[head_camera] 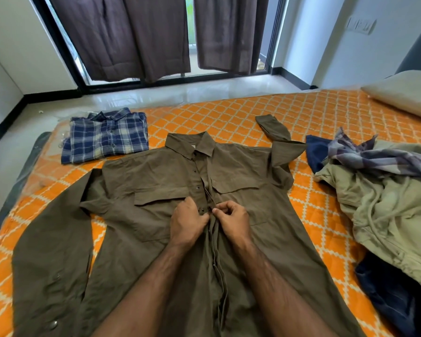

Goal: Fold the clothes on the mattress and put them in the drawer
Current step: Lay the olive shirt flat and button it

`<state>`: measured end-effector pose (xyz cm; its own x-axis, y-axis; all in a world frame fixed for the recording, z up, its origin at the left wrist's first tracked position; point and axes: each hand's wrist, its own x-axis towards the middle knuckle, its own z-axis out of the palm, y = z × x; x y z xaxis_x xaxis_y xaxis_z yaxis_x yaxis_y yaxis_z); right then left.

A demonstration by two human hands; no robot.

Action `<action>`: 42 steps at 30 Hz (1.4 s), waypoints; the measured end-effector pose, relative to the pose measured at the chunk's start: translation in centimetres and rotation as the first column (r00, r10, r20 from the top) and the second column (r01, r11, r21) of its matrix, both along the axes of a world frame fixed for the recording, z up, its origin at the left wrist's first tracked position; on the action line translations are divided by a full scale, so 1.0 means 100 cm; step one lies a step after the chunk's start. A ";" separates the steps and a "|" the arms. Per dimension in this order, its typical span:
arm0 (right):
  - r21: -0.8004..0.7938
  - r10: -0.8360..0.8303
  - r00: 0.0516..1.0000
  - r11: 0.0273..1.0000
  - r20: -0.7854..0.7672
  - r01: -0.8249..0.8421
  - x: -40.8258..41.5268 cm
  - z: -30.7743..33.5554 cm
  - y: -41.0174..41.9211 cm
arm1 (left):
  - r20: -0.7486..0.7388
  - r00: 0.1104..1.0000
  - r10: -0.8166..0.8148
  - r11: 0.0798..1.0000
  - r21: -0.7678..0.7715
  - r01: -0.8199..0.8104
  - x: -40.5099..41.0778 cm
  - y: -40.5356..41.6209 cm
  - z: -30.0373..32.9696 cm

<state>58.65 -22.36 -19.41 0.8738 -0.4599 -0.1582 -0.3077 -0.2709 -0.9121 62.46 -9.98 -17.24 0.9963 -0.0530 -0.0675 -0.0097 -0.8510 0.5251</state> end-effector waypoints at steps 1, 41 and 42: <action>0.002 -0.008 1.000 1.000 -0.003 0.008 0.000 0.000 0.001 | -0.014 1.000 0.015 1.000 -0.004 -0.015 0.001 0.001 0.001; 0.129 0.171 0.981 0.979 -0.092 -0.158 0.009 -0.010 0.015 | -0.337 0.932 0.133 0.909 -0.334 -0.250 0.025 0.015 -0.016; 0.123 0.188 0.978 0.977 -0.093 -0.176 0.008 -0.011 0.015 | -0.339 0.933 0.120 0.917 -0.323 -0.235 0.024 0.015 -0.016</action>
<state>59.43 -20.82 -20.47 0.9172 -0.2687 -0.2942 -0.3572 -0.2279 -0.9058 64.91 -8.44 -18.80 0.9239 0.0451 -0.3799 0.3336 -0.5810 0.7424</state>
